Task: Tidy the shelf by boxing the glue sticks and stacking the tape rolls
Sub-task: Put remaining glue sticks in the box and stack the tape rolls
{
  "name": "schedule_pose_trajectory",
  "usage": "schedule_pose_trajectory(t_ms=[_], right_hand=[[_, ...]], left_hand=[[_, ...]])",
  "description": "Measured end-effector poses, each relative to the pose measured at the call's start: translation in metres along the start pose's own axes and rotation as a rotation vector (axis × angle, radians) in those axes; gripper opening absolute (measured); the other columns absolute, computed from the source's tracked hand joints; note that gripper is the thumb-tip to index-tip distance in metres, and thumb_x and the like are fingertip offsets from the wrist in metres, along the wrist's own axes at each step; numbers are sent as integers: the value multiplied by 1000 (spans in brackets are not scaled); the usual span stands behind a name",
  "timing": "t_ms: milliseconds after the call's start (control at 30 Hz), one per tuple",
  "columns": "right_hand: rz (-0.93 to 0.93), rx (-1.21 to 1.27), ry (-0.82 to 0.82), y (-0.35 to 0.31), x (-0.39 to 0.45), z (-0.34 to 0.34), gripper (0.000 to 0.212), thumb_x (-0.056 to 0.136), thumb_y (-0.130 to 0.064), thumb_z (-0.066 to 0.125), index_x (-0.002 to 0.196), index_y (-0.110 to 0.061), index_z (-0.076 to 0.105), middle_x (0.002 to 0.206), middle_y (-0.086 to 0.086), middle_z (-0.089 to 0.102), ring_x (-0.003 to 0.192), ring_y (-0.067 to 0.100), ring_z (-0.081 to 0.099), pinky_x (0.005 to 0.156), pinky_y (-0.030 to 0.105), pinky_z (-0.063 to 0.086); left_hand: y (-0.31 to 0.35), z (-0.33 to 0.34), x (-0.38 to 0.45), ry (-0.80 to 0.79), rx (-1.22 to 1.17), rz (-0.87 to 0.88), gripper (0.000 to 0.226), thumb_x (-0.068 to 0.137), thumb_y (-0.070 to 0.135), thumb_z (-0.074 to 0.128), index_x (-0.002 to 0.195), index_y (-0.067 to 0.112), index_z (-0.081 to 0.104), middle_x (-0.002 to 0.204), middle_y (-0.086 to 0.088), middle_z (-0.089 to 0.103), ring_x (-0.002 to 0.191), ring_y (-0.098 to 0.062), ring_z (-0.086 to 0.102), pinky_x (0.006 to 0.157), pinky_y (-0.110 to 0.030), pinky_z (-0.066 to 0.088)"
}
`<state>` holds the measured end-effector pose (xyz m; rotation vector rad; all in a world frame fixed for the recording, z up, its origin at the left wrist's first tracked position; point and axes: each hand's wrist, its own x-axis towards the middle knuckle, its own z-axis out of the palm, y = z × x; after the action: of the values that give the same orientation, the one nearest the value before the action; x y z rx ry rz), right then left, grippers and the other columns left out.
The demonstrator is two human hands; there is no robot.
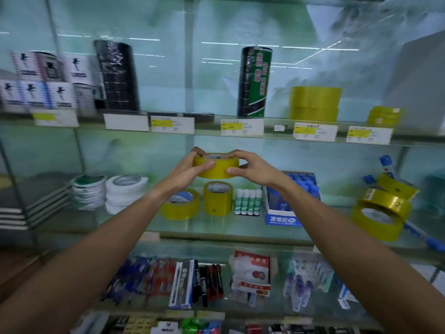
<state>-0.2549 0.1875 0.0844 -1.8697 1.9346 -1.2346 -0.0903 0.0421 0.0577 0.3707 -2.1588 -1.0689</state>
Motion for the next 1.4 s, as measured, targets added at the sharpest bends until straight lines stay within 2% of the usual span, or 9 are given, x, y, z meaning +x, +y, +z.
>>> schedule_pose_trajectory(t_ms=[167, 267, 400, 533, 667, 800, 967, 1267, 1400], right_hand=[[7, -133, -1, -6, 27, 48, 26, 82, -22, 76, 104, -21, 63, 109, 1, 64, 101, 25, 62, 90, 41, 52], [49, -180, 44, -6, 37, 79, 32, 80, -24, 77, 108, -17, 63, 112, 8, 64, 100, 26, 61, 85, 34, 50], [99, -241, 64, -3, 46, 115, 39, 79, -23, 77, 114, -13, 63, 116, 13, 64, 106, 26, 58, 83, 25, 40], [154, -310, 51, 2, 51, 144, 41, 77, -23, 78, 115, -15, 63, 118, 16, 60, 112, 29, 55, 90, 28, 40], [186, -336, 41, 8, 51, 158, 41, 78, -25, 76, 116, -19, 60, 117, 15, 54, 107, 30, 55, 95, 32, 41], [193, -371, 44, 9, 51, 164, 43, 79, -25, 75, 118, -20, 59, 116, 14, 53, 104, 31, 56, 93, 34, 43], [237, -381, 37, 14, 50, 171, 43, 82, -20, 72, 122, -18, 55, 123, 14, 47, 106, 31, 55, 95, 33, 41], [275, -335, 44, 21, 49, 180, 41, 87, -16, 66, 126, -16, 50, 127, 13, 40, 109, 32, 54, 99, 35, 41], [281, -306, 67, 20, 49, 184, 41, 86, -19, 68, 124, -18, 52, 125, 13, 40, 107, 32, 56, 98, 36, 43]], left_hand=[[-28, -40, -19, -8, 41, -30, 35, 89, 43, 63, 115, 24, 49, 106, 5, 56, 91, -11, 56, 72, -24, 44], [-43, -54, -29, 25, -5, -77, 53, 88, 39, 65, 134, 26, 41, 127, 2, 52, 105, -8, 58, 76, -15, 47], [-67, -59, -43, 31, -9, -198, 92, 76, 41, 77, 148, 24, 23, 135, 2, 45, 117, -14, 54, 79, -14, 47], [-84, -45, -53, 90, 92, -216, 108, 68, 10, 86, 149, 9, 15, 131, -1, 42, 115, -10, 42, 75, -1, 38], [-99, -33, -58, 122, 133, -232, 127, 61, 9, 89, 153, 11, 1, 144, -7, 38, 117, -9, 38, 92, -20, 34], [-109, -27, -55, 139, 139, -228, 129, 57, 14, 91, 152, 15, 4, 142, -7, 43, 126, -18, 45, 96, -26, 37], [-116, -24, -52, 107, 117, -232, 126, 60, 15, 91, 151, 13, 4, 135, -2, 47, 114, -13, 47, 91, -25, 39], [-121, -27, -50, 71, 79, -244, 127, 56, 18, 93, 150, 18, 6, 130, 1, 52, 116, -16, 54, 96, -31, 47], [-119, -29, -50, 75, 63, -250, 117, 62, 9, 89, 149, 15, 12, 122, 7, 48, 109, -10, 50, 75, -5, 43]])
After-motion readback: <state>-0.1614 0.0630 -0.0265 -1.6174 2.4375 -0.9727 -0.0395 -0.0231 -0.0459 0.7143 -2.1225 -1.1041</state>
